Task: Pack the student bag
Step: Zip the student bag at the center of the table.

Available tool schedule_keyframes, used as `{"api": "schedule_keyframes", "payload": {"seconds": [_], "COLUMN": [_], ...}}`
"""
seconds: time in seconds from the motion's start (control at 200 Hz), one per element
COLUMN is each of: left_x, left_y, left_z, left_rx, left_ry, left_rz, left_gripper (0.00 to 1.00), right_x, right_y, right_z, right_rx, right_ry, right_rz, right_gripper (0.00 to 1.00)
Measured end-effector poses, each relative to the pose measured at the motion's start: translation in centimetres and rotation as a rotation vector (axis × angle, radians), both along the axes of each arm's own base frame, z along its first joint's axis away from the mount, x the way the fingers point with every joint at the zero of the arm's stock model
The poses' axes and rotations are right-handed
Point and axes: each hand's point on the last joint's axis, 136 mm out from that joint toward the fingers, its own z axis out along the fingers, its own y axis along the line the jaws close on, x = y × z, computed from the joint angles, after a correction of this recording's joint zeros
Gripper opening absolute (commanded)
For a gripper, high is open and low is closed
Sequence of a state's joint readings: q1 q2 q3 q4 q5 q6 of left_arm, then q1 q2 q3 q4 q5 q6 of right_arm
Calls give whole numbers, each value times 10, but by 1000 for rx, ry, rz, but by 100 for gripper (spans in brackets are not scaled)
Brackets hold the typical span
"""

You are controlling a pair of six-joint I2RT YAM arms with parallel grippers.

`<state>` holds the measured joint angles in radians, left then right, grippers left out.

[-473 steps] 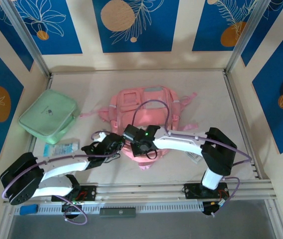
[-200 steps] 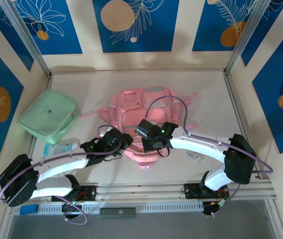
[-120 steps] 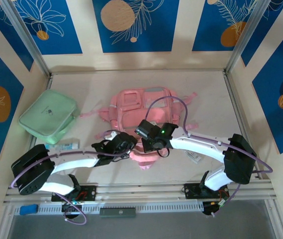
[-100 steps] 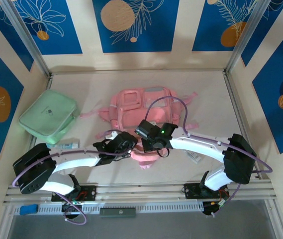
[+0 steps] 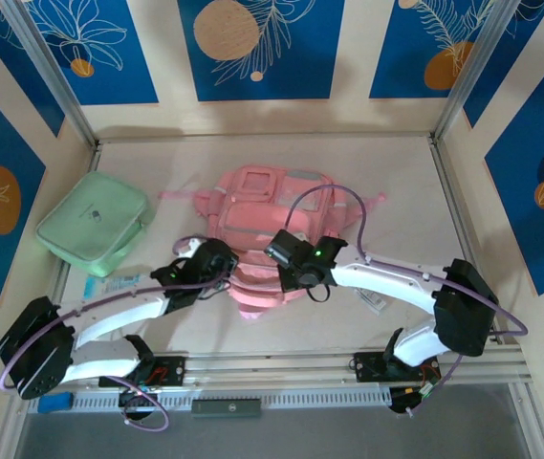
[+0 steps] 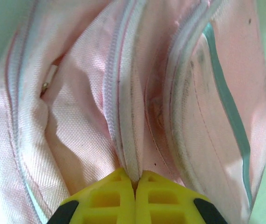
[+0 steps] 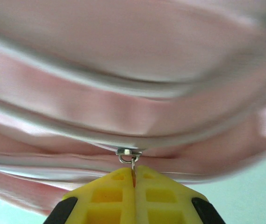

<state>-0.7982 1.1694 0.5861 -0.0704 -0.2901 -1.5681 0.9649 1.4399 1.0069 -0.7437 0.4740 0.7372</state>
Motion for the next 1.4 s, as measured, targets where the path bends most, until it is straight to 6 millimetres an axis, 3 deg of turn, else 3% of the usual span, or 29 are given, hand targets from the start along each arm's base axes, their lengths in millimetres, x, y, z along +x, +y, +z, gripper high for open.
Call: {"api": "schedule_keyframes", "payload": {"seconds": [0.205,0.82,1.165,1.265,1.316,1.401], "left_x": [9,15,33,40,41,41], "left_y": [26,32,40,46,49,55], "left_z": [1,0,9,12,12,14], "left_rx": [50,204,289,314,327,353], "left_ry": [9,-6,-20,-22,-21,-23], "left_rz": [-60,-252,-286,-289,-291,-299], "left_gripper": [0,0,0,0,14,22], "right_x": [31,128,127,119,113,101], "right_y": [-33,-78,-75,-70,-68,-66], "right_z": [9,9,10,16,22,32], "right_rx": [33,61,76,116,138,158], "right_ry": [-32,-47,-12,-7,-8,-11], "right_rz": [-111,-220,-192,-173,-161,-149], "right_gripper": [0,0,0,11,16,23]}}
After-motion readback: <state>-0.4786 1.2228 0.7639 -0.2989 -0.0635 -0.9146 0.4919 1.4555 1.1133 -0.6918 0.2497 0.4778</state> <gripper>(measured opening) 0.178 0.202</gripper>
